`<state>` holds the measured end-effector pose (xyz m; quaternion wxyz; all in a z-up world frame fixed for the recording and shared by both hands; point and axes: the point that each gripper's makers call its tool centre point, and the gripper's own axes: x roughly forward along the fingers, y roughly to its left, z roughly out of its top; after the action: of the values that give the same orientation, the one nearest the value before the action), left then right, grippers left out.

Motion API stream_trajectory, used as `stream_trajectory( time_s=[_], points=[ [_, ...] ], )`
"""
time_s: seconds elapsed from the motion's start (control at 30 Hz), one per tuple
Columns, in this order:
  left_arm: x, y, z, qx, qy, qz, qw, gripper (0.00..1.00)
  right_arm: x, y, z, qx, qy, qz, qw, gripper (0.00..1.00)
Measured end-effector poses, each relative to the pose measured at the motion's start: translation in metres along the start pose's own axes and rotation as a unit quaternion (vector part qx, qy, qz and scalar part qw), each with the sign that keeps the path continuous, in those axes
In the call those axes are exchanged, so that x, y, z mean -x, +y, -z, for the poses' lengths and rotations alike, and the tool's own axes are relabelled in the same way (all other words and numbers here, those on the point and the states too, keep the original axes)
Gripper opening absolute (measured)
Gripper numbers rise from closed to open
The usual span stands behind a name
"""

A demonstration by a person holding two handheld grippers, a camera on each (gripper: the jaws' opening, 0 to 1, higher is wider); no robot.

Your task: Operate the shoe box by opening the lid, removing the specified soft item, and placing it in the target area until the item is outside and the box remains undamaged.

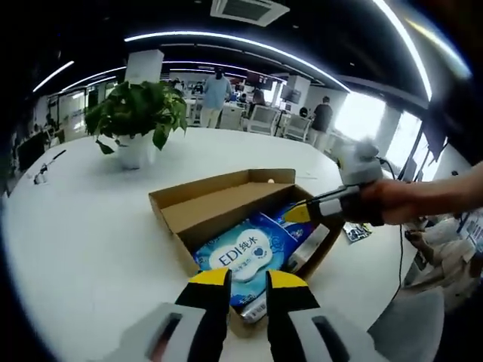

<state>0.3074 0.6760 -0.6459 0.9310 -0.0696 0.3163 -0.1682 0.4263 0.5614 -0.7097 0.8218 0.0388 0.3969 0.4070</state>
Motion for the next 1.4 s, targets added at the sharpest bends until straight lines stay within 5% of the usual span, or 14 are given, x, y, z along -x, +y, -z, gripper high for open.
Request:
stream_trajectory(
  time_s=[0.23, 0.53, 0.87, 1.0, 1.4],
  points=[
    [0.013, 0.011, 0.004, 0.011, -0.003, -0.012, 0.9999, 0.18, -0.012, -0.003, 0.005, 0.003, 0.015, 0.006, 0.9999, 0.19],
    [0.025, 0.023, 0.008, 0.02, -0.008, -0.022, 0.9995, 0.17, -0.003, 0.025, 0.01, 0.002, 0.022, 0.008, 0.9997, 0.18],
    [0.035, 0.037, 0.02, 0.034, -0.004, -0.034, 0.9988, 0.17, -0.002, 0.031, 0.018, 0.003, 0.036, 0.019, 0.9991, 0.07],
    [0.038, 0.043, 0.029, 0.045, -0.002, -0.039, 0.9982, 0.17, -0.034, 0.004, 0.01, 0.028, 0.052, 0.032, 0.9978, 0.06],
    [0.03, 0.043, 0.023, 0.045, -0.006, -0.036, 0.9983, 0.17, -0.035, 0.0, -0.002, 0.06, 0.034, 0.041, 0.9967, 0.01]
  ],
)
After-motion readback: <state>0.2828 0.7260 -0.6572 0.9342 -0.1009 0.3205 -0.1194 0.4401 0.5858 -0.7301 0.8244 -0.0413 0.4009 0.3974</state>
